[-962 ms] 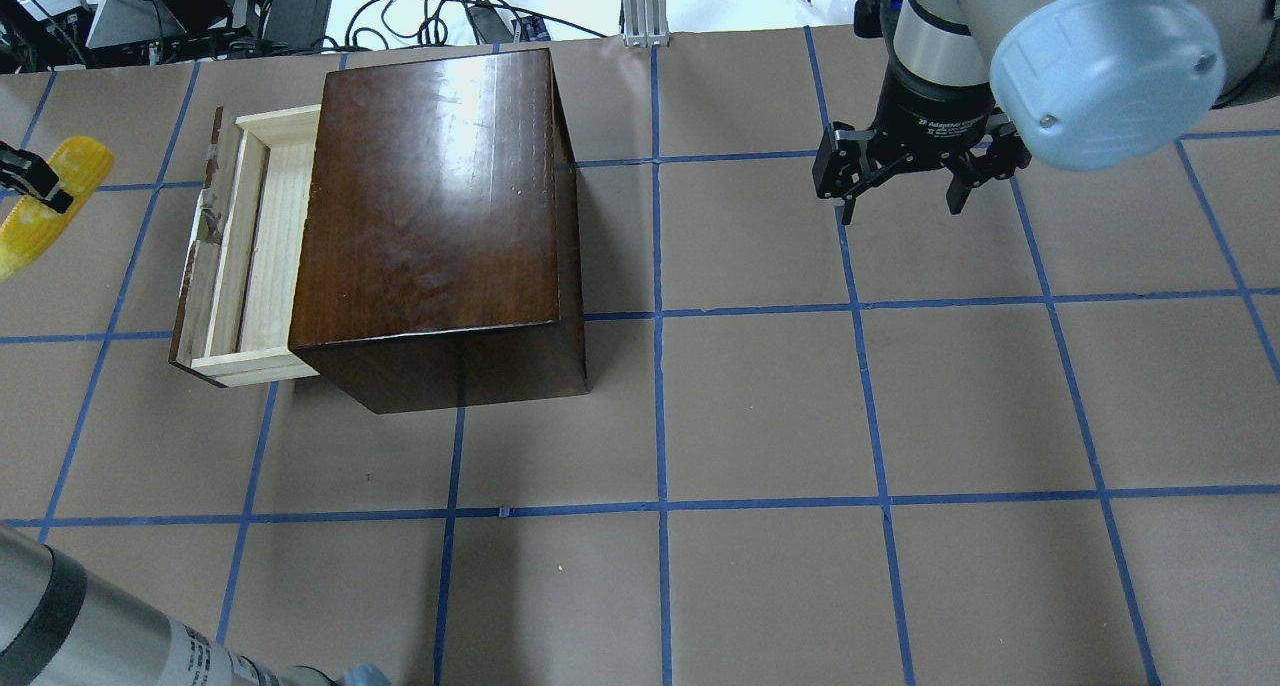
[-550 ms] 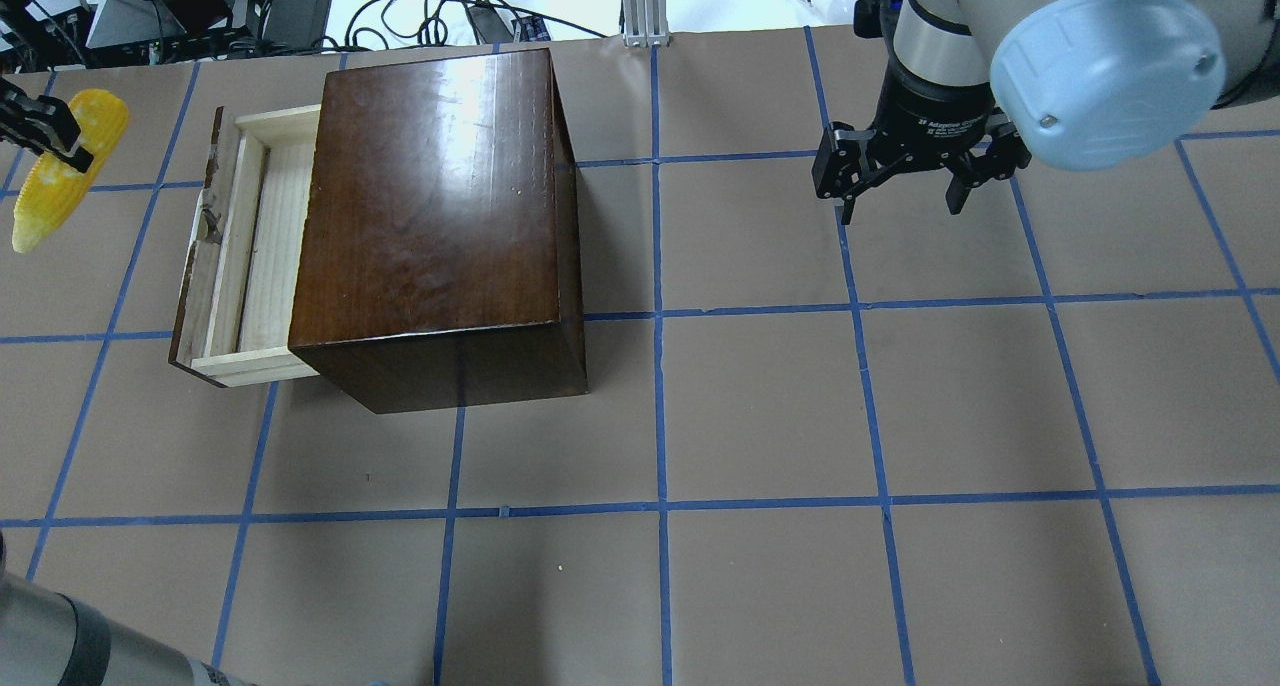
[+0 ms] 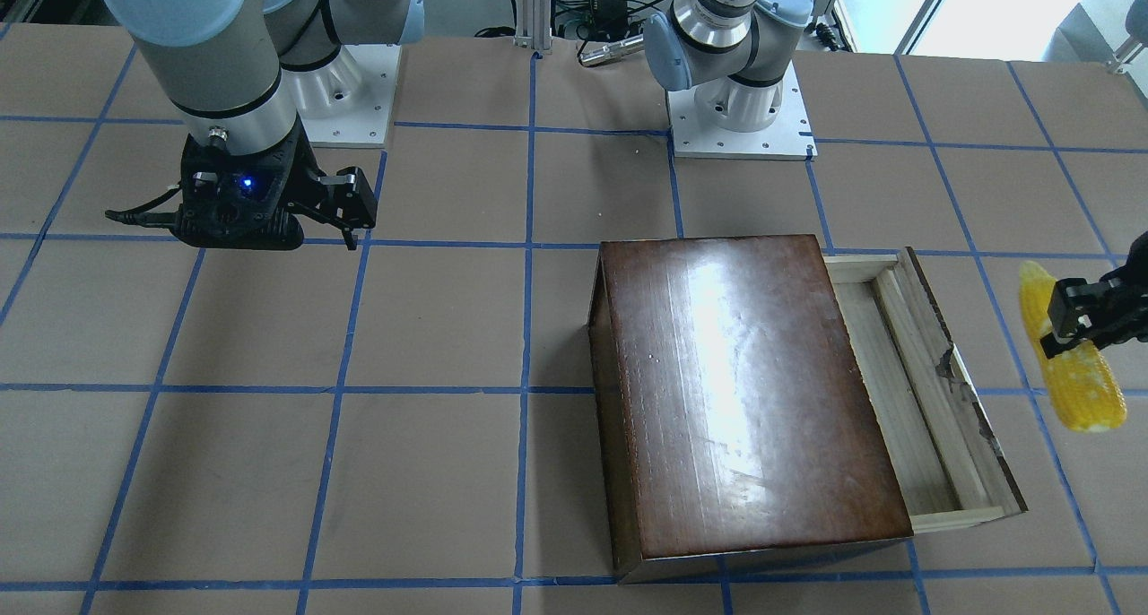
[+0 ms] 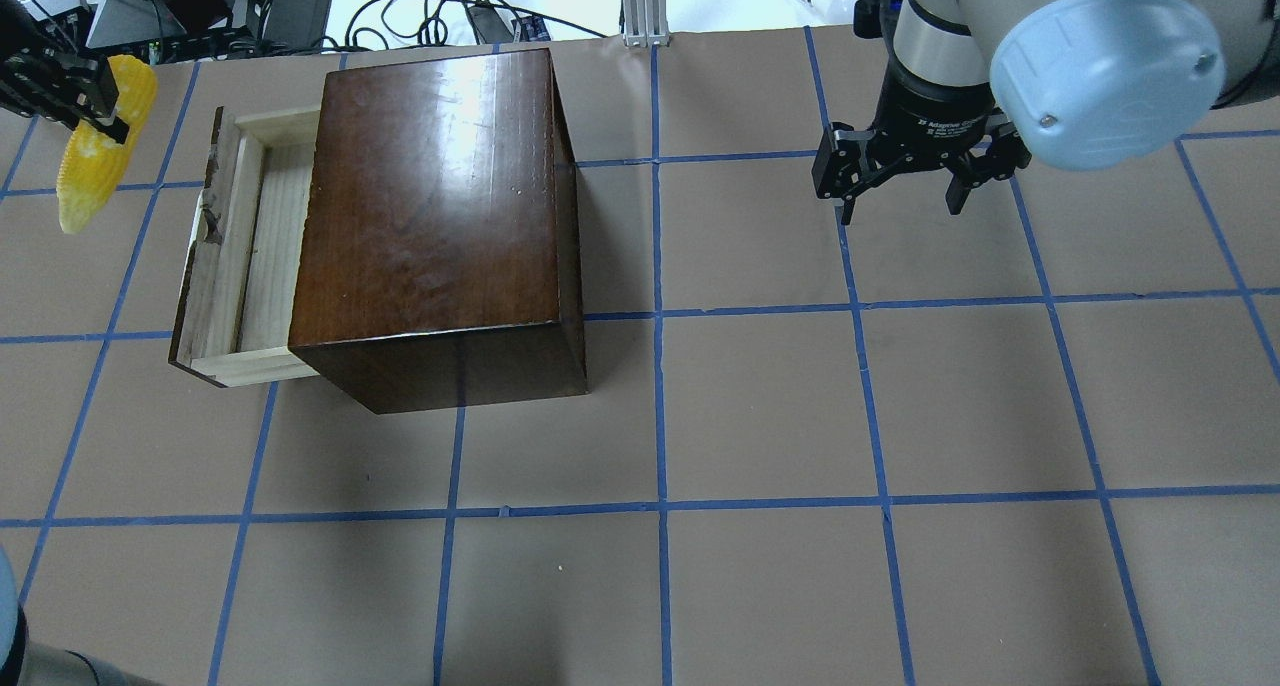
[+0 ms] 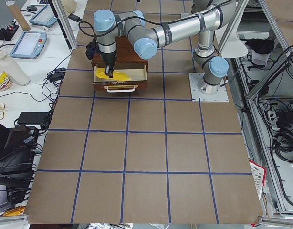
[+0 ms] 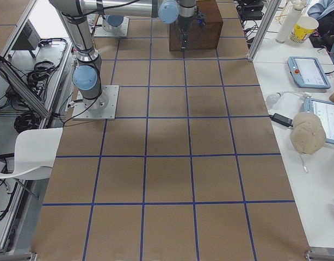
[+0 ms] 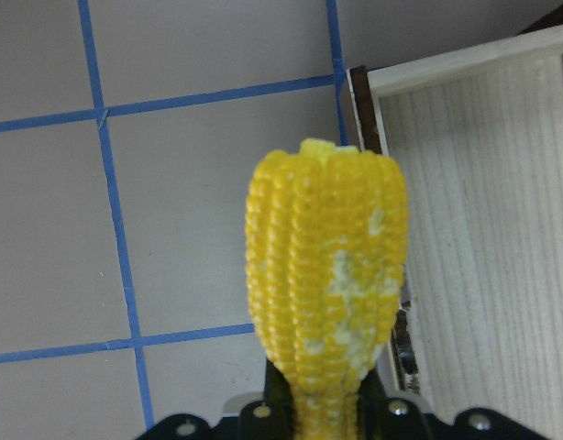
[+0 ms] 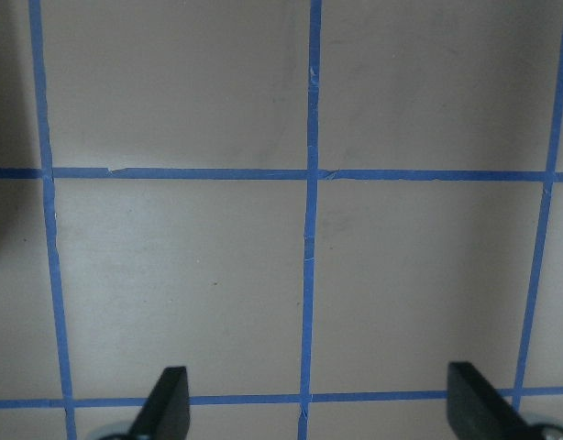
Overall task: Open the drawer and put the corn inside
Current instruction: 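Lift the corn and carry it over the open drawer with the left gripper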
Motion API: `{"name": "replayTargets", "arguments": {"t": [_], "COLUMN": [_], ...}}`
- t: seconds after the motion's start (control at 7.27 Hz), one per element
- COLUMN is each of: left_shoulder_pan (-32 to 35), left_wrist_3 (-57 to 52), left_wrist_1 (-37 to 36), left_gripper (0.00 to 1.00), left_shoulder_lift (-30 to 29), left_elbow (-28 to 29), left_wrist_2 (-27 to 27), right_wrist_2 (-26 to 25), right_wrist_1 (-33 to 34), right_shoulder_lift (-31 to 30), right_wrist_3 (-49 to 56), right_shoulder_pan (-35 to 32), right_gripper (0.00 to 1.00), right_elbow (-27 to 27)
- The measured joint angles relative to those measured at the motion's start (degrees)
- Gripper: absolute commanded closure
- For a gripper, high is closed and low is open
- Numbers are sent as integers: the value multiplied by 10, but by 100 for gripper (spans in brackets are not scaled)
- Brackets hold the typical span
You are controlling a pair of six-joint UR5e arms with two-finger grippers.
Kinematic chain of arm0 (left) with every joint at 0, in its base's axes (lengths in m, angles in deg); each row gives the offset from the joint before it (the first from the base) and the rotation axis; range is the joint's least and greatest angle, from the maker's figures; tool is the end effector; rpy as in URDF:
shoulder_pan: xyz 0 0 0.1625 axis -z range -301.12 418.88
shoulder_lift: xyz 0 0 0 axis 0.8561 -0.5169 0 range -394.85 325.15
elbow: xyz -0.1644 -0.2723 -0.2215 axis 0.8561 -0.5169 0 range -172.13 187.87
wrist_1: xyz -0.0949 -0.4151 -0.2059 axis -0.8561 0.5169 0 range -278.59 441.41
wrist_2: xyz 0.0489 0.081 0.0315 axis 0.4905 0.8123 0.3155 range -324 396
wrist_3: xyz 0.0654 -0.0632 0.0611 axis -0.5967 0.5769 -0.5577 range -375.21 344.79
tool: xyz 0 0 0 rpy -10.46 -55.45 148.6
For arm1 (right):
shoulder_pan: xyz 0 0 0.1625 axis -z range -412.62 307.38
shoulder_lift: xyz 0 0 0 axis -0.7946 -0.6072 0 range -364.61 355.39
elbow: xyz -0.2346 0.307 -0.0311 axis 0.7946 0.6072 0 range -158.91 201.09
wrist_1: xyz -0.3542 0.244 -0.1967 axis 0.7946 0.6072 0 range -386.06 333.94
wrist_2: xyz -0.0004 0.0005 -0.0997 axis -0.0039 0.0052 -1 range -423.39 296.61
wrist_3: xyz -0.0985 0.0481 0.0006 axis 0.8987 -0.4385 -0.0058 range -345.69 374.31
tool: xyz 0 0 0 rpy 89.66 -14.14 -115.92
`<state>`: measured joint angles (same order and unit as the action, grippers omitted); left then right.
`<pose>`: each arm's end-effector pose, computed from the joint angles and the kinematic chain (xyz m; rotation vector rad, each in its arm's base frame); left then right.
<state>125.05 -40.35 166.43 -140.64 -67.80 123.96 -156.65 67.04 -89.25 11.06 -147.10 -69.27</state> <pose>0.1433 -0.6641 0.4208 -0.0375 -3.1326 0.1107 0.1723 -0.5706 0.3894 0.0351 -3.0809 -0.0640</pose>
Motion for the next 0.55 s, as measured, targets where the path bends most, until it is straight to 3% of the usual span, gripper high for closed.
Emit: {"name": "replayTargets", "arguments": {"t": [0.55], "left_shoulder_pan": [37], "left_wrist_3": [145], "left_wrist_1": [-4], "left_gripper": [100], "left_shoulder_lift": [-18], "left_elbow": [-8], "left_wrist_2": [-26], "right_wrist_2": [0], "right_wrist_1": [0], "right_shoulder_lift": [0], "right_wrist_3": [0], "right_shoulder_pan": [0], "right_gripper": [0], "right_elbow": [0]}}
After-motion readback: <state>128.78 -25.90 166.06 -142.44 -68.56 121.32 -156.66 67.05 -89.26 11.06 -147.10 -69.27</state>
